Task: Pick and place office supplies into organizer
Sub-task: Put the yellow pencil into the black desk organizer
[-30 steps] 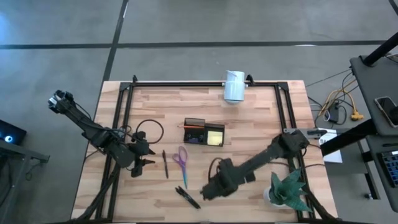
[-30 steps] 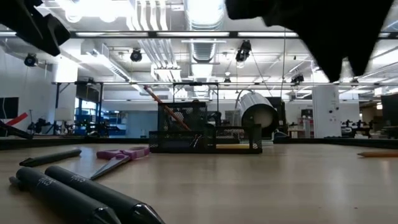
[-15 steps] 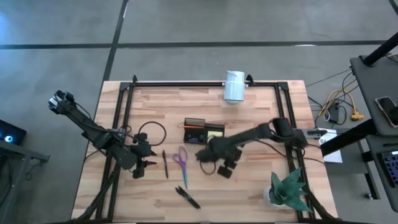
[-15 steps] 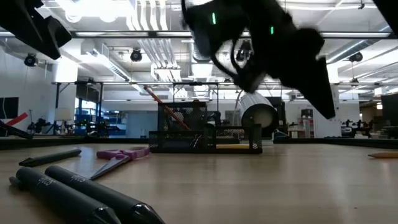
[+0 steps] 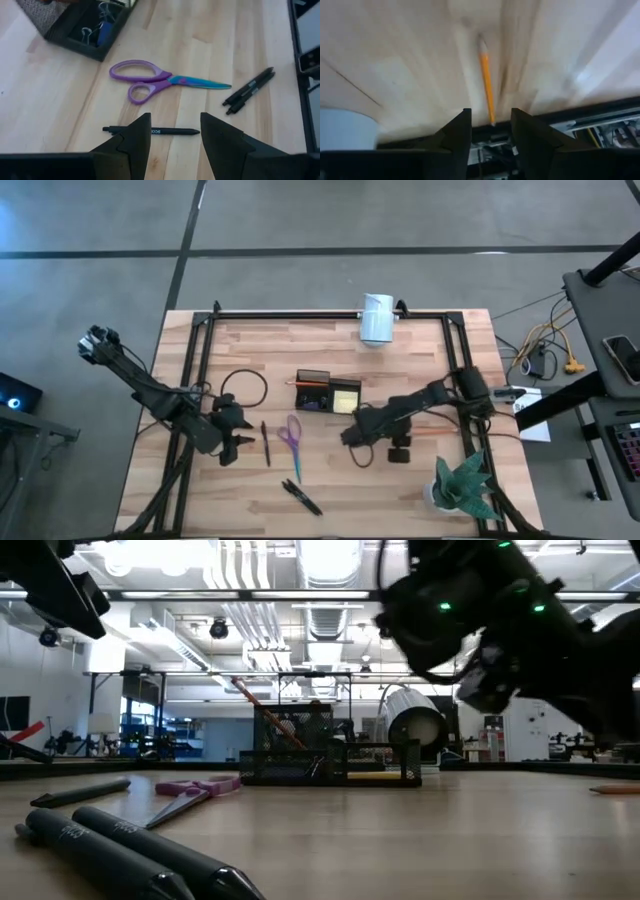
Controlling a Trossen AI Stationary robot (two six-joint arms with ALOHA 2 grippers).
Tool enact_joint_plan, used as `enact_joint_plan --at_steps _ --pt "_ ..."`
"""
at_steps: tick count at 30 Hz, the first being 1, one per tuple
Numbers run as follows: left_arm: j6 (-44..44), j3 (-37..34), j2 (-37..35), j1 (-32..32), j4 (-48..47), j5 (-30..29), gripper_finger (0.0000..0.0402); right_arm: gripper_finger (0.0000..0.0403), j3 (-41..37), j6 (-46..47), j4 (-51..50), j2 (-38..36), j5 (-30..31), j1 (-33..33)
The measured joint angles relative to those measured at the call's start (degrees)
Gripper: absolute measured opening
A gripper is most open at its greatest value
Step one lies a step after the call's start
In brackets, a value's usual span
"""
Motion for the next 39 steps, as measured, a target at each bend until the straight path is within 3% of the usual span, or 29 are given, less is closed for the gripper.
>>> enact_joint_plan --at_steps 7,12,26,39 --pt "-1.5 0.5 2.3 1.2 0.6 0.0 0.0153 0.0182 -13.5 3.3 14.5 -15.1 -2.9 0.1" --pt "-1.7 0.3 3.9 2.0 1.2 0.0 0.0153 0.0189 -18.8 6.0 19.9 -21.5 -3.1 0.2" --pt "-1.6 0.3 9.3 2.6 2.0 0.0 0.0153 0.0187 -25.5 -5.5 22.2 -20.1 -3.0 0.1" --pt "-1.6 0.4 14.5 2.6 2.4 0.0 0.0153 0.0187 -31.3 -6.7 29.9 -20.1 -2.8 -0.3"
